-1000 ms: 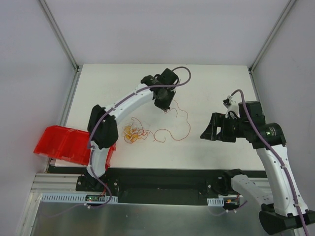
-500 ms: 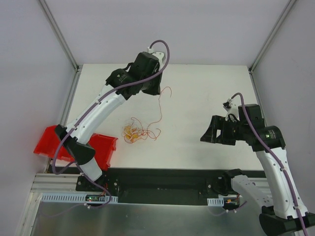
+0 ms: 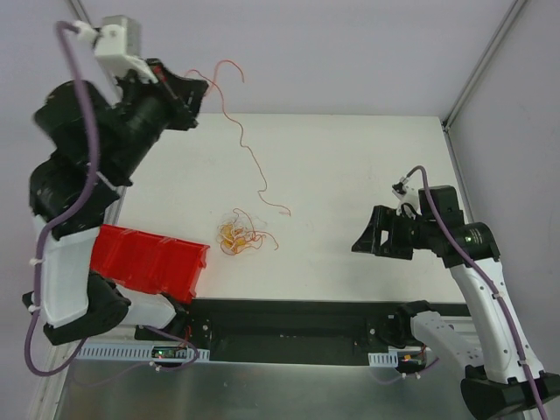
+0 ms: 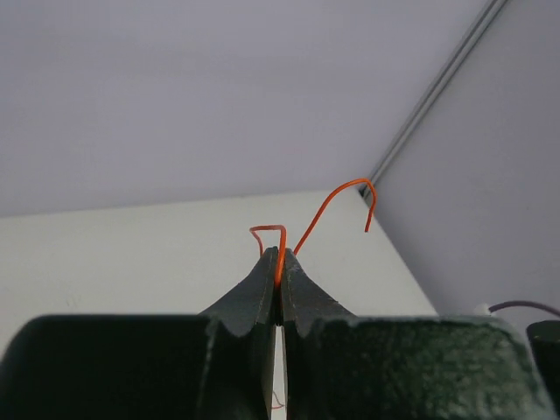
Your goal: Untangle the cables
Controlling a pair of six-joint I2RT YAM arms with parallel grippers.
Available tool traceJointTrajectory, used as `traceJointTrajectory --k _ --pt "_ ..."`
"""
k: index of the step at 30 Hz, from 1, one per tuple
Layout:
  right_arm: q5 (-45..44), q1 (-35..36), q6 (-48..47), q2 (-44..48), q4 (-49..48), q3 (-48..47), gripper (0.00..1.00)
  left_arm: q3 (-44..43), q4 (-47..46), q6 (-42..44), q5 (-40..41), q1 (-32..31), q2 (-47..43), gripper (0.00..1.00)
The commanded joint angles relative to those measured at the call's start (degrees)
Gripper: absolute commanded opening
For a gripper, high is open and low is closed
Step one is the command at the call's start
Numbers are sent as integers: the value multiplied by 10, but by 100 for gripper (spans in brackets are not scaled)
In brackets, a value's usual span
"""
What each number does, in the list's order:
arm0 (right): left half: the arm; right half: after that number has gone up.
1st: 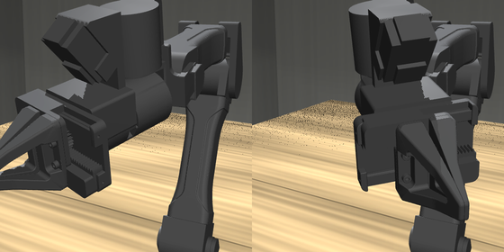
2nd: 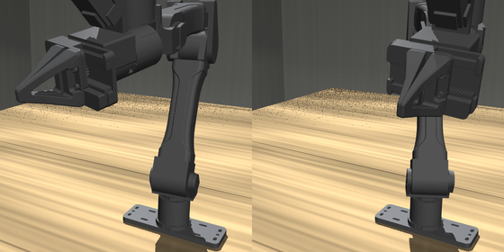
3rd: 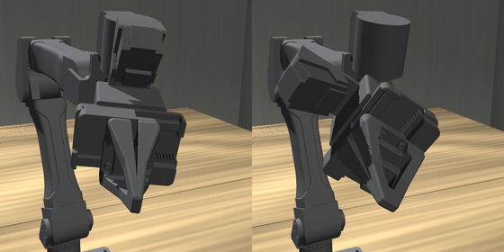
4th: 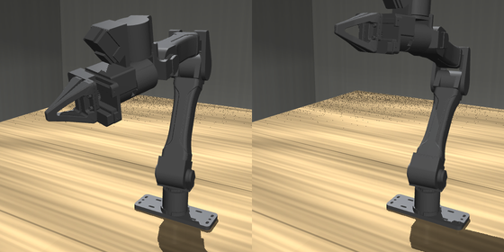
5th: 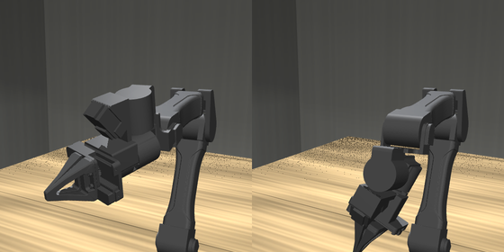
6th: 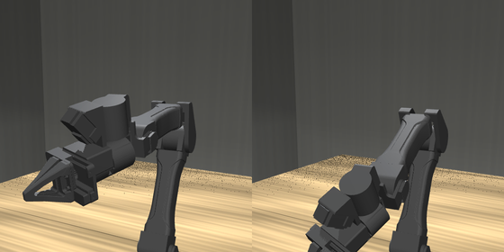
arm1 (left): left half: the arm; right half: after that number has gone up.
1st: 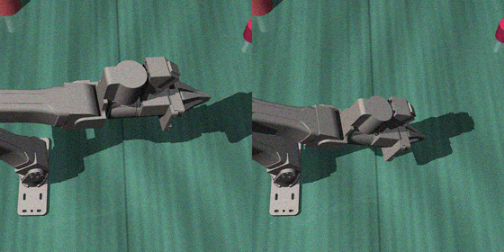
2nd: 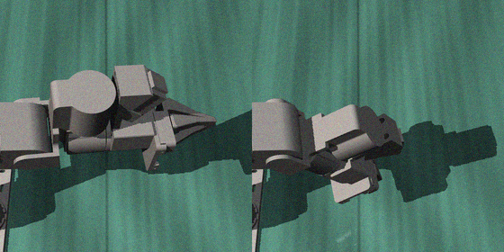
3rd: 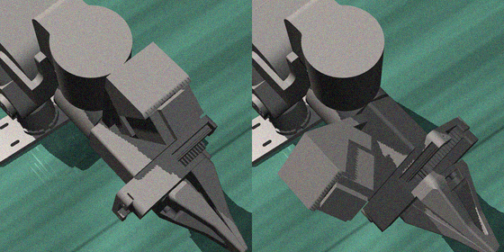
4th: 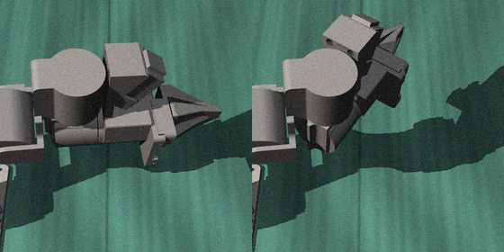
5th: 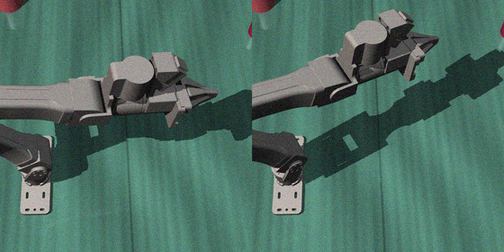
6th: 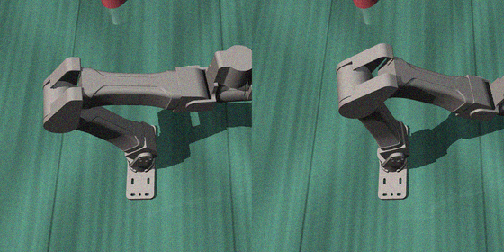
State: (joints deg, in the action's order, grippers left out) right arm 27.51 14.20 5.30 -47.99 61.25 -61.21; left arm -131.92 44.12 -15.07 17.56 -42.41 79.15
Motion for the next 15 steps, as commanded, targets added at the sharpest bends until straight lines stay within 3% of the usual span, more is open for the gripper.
traceJointTrajectory --k 1,7,15 --pt "21 3 15 -5 -28 10 82 -19 -63 48 39 -2 -45 0" --pt "21 3 16 -11 -32 10 81 -12 -76 74 75 -2 -85 0" --pt "29 3 25 -24 -42 14 81 164 -70 47 129 -3 -199 0"
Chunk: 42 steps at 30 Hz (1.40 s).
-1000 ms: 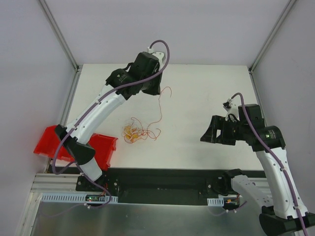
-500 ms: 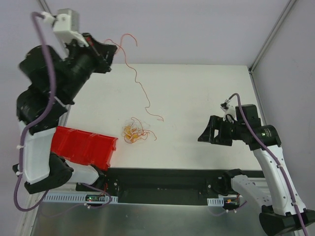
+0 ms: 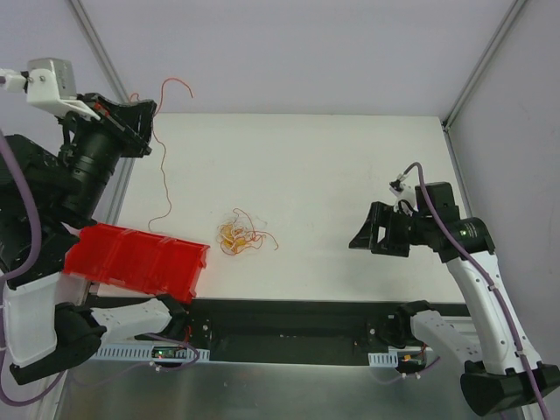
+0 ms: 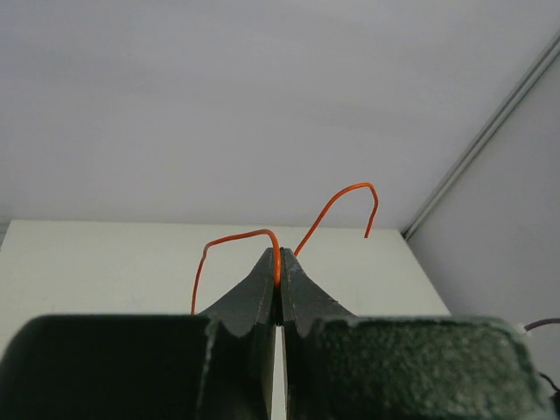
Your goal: Untangle the cables
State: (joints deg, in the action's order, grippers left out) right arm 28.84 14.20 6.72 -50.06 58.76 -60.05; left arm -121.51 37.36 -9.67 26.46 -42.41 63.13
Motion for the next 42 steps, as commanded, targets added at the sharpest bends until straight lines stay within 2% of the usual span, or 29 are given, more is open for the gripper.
traceJointTrajectory --k 1,8,16,20,24,27,29,32,36,42 --pt "17 4 15 -4 -23 7 81 80 0 -10 47 -3 -55 0" --pt "38 4 38 -21 -49 30 81 176 58 -62 84 -3 -135 0" --pt "42 3 49 -43 -70 35 80 242 155 -128 133 -3 -167 0" --pt "40 3 51 -50 -76 29 80 296 254 -232 181 -3 -159 0" --pt "39 4 51 -53 -80 31 80 354 349 -332 181 -2 -118 0" --pt "42 3 49 -55 -79 34 80 355 498 -482 190 -1 -59 0" --pt "41 4 45 -50 -78 35 80 390 498 -500 143 14 -60 0" --pt "32 4 36 -46 -71 35 80 469 496 -586 85 66 -92 0" --pt "34 3 33 -46 -66 35 80 544 496 -556 53 167 -115 0" --pt "29 3 30 -41 -66 49 80 632 496 -525 25 217 -120 0"
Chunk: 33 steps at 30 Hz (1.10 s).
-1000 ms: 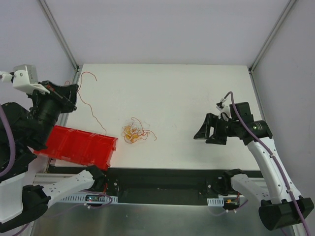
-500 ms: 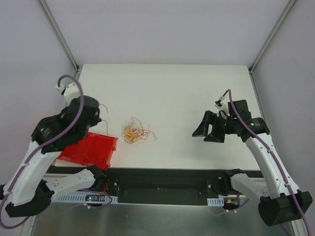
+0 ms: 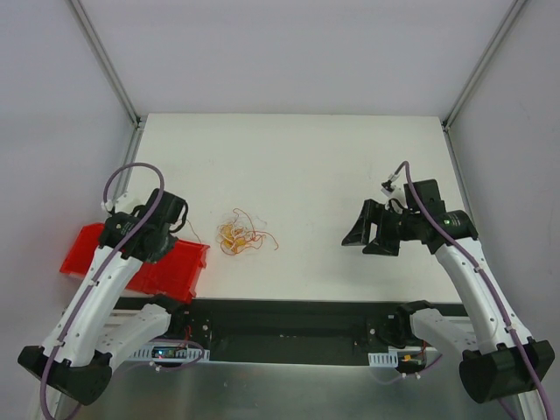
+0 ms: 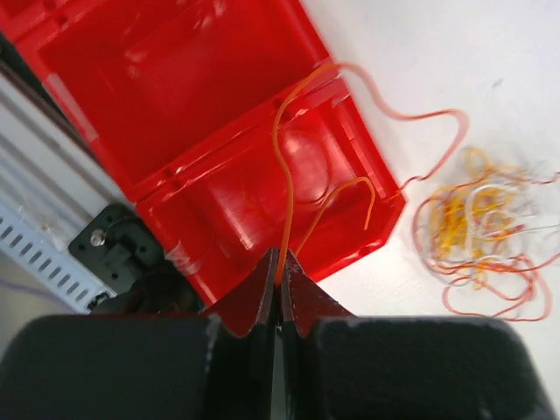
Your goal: Untangle the cables
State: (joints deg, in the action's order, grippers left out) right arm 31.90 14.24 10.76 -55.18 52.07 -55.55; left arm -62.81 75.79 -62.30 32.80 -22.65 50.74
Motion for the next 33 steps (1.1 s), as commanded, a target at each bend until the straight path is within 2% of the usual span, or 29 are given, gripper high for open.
traceJointTrajectory --k 1,3,6,10,20,21,23,25,27,33 --pt "-3 3 -10 12 0 6 80 65 113 2 -55 27 7 0" --pt "-3 4 -11 10 -2 7 80 104 112 -10 -89 35 7 0" --pt "-3 4 -11 9 -2 10 80 104 114 -12 -103 45 -9 0" --pt "-4 3 -8 10 -7 13 80 87 111 10 -91 115 -49 0" --pt "-6 3 -9 12 -7 11 80 147 47 -41 -178 118 -38 1" --pt "-7 3 -8 13 -7 11 80 150 45 -41 -178 118 -38 13" --pt "-9 3 -8 15 -7 12 80 144 46 -35 -178 118 -41 49" --pt "-9 3 -8 17 -7 13 80 127 46 -27 -176 118 -44 75" --pt "-9 3 -7 17 -8 15 80 107 46 -13 -172 118 -46 84" --pt "-10 3 -8 15 -10 16 80 40 2 74 -165 119 17 86"
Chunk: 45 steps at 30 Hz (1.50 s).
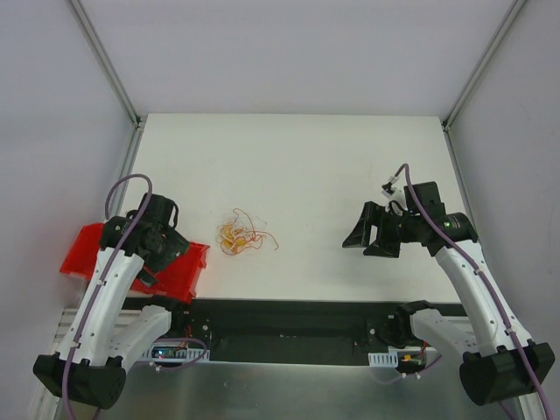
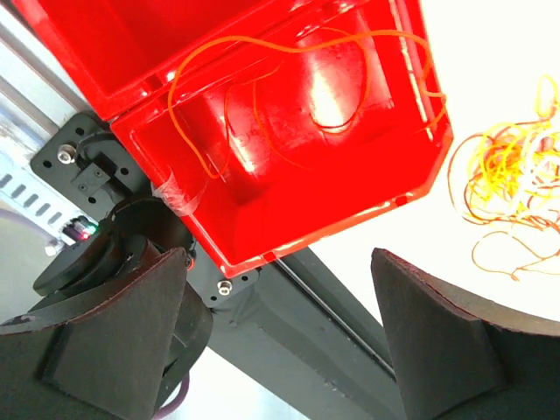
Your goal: Untangle the cables
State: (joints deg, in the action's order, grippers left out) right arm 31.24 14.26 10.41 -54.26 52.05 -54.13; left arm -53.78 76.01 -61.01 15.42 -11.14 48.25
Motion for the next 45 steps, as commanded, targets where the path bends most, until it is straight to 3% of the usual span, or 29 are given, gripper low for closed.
traceJointTrajectory --k 1,6,12,16,22,24,28,33,36,38,39,45 --pt "-3 3 -6 6 -9 1 80 -66 -2 69 19 5 56 86" --pt "-7 3 -5 10 -9 3 80 -120 -24 84 36 42 128 99" --pt "-9 3 -7 7 -7 1 80 -156 -36 1 -29 138 252 95" --pt "-14 3 -13 4 1 -9 80 -199 -12 -53 -30 148 335 91" --pt "-22 2 -20 7 9 -12 80 -179 -20 -106 -41 152 374 88" --pt "-27 2 -24 7 12 -12 80 -164 -24 -125 -50 154 379 83" --pt "-27 2 -29 2 15 -16 80 -129 -38 -151 -52 153 368 59" --pt "-22 2 -34 -4 15 -15 80 -89 -47 -170 -44 156 353 45" --pt "-18 2 -37 -6 13 -14 80 -65 -65 -169 -35 156 324 25" --pt "-15 2 -38 -8 12 -12 80 -48 -68 -169 -28 155 298 4" --pt "-12 2 -39 -10 12 -12 81 -35 -68 -169 -24 156 282 0" --pt "3 1 -42 -18 1 -1 80 63 -75 -146 -37 157 144 0"
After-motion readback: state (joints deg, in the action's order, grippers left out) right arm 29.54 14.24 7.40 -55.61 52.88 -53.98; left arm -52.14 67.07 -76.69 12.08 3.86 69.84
